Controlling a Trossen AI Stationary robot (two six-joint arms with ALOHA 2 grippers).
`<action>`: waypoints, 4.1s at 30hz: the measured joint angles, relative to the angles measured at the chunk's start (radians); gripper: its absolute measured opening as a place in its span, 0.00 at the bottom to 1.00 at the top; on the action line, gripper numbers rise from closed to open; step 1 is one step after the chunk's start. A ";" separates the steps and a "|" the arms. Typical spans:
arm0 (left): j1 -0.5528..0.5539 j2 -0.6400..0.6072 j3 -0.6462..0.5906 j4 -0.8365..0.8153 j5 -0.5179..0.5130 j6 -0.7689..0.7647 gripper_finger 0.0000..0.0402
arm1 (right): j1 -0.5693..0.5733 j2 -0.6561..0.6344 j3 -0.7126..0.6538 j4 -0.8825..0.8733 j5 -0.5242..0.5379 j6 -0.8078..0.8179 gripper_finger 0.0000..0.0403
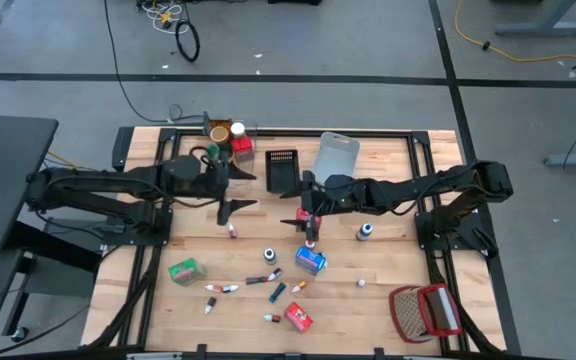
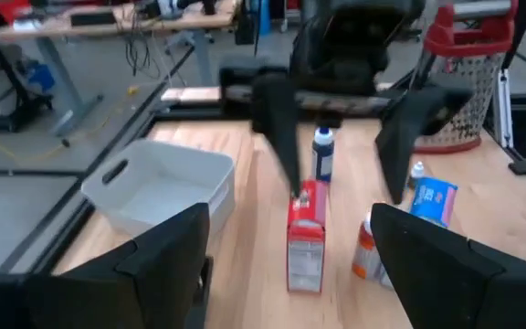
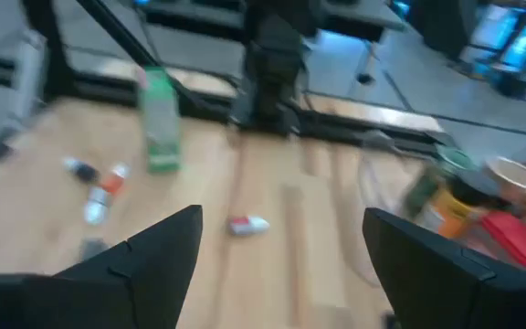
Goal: Pick & Place Kitchen Items
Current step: Put the large black food coloring bottle into the black bin
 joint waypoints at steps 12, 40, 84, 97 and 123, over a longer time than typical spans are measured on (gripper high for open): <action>-0.077 -0.253 -0.080 -0.103 -0.006 -0.028 0.78 | 0.000 0.078 0.000 0.150 -0.254 0.128 0.78; -0.080 -0.465 -0.250 -0.109 -0.071 -0.052 0.78 | 0.114 0.381 0.294 -0.216 -0.132 0.259 0.78; -0.079 -0.459 -0.249 -0.111 -0.158 -0.031 0.78 | 0.026 0.431 0.293 -0.029 -0.261 0.035 0.30; -0.079 -0.459 -0.249 -0.121 -0.151 -0.026 0.78 | -0.102 0.254 0.294 0.004 0.353 -0.203 0.31; -0.078 -0.459 -0.249 -0.136 -0.150 -0.028 0.78 | -0.361 0.418 0.293 -0.127 0.256 0.257 0.32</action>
